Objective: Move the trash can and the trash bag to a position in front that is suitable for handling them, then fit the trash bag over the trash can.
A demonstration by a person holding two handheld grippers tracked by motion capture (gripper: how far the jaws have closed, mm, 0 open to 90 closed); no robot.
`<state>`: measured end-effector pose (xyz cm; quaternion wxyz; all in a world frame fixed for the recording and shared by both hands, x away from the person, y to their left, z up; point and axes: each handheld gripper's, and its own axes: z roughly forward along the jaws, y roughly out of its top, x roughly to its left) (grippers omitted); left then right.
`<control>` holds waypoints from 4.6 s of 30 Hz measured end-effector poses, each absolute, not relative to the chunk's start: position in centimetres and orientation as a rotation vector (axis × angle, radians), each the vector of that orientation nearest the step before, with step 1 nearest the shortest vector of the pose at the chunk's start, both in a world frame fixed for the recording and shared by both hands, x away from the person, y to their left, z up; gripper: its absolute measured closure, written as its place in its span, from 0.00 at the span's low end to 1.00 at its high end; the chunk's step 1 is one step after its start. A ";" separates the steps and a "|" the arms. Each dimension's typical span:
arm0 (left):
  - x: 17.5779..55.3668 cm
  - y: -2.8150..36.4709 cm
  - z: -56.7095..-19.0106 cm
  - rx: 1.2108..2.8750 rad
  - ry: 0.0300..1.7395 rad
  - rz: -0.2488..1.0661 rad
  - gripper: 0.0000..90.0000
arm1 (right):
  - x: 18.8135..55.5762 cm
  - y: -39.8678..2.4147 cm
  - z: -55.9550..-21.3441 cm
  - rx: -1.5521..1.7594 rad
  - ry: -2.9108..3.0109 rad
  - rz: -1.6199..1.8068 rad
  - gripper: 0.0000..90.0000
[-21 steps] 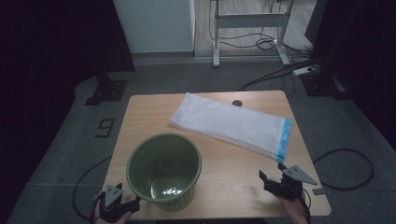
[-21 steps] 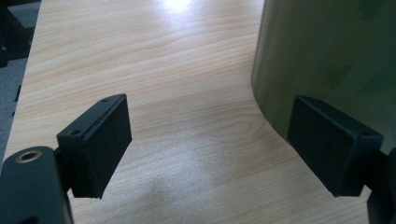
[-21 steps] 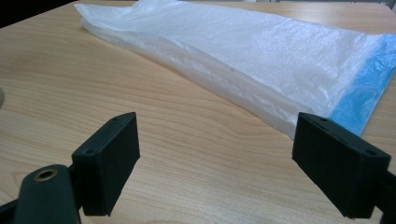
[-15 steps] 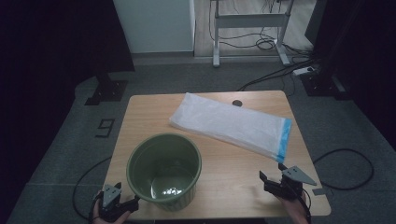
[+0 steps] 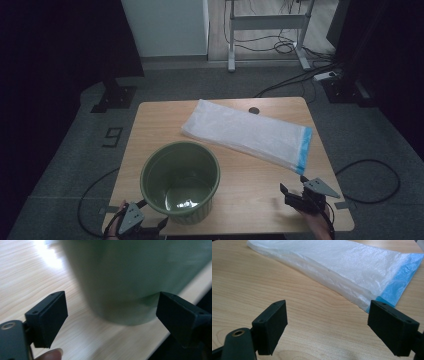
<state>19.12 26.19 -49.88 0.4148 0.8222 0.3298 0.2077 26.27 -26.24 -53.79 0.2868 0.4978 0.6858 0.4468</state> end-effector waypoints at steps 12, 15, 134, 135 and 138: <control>21.9 23.9 -49.8 2.092 0.742 0.445 0.07 | 26.0 -26.2 -53.8 1.311 1.834 1.180 0.17; 22.7 23.5 -49.9 2.098 0.724 0.419 0.10 | 26.0 -26.4 -53.7 1.330 1.821 1.205 0.17; 26.6 23.4 -53.0 2.082 1.050 0.485 0.19 | 25.5 -31.8 -55.1 1.376 1.993 0.962 0.98; 26.7 23.5 -53.0 2.084 1.052 0.485 0.19 | 25.4 -32.0 -55.0 1.381 1.993 0.962 0.97; 26.7 23.6 -53.1 2.084 1.060 0.483 0.19 | 25.3 -32.2 -55.0 1.386 1.991 0.947 0.91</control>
